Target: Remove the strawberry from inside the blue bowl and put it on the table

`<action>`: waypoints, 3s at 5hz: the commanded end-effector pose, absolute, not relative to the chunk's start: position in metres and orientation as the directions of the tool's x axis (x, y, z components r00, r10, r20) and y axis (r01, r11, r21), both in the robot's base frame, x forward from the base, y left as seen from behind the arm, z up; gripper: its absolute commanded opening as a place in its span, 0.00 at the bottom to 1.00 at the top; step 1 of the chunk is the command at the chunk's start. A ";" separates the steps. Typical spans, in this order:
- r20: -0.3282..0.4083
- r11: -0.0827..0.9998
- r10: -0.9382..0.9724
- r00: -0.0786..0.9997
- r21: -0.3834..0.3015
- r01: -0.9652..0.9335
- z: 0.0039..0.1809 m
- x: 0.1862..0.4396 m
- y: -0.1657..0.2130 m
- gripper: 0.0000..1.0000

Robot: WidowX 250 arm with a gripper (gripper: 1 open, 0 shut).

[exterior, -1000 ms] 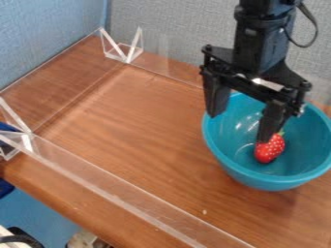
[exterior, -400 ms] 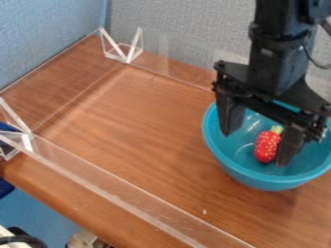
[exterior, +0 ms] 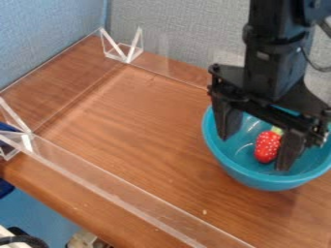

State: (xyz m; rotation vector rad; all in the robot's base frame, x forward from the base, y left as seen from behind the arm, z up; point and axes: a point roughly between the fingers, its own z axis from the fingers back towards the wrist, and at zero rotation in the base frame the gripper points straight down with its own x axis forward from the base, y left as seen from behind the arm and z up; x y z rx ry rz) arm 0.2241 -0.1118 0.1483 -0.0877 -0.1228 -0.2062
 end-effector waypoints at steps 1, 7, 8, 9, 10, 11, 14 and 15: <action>0.182 0.974 -0.192 0.964 -0.088 0.211 0.156 0.220 -0.116 1.00; 0.193 0.983 -0.151 0.970 -0.071 0.168 0.125 0.227 -0.122 1.00; 0.188 0.985 -0.143 0.972 -0.066 0.158 0.116 0.234 -0.123 1.00; 0.187 0.988 -0.124 0.974 -0.062 0.138 0.108 0.238 -0.121 1.00; 0.181 0.991 -0.109 0.977 -0.060 0.121 0.098 0.243 -0.120 1.00; 0.173 0.993 -0.088 0.981 -0.061 0.100 0.088 0.246 -0.116 1.00; 0.142 0.998 -0.043 0.989 -0.049 0.050 0.060 0.257 -0.107 1.00; 0.136 0.999 -0.026 0.990 -0.042 0.032 0.052 0.261 -0.103 1.00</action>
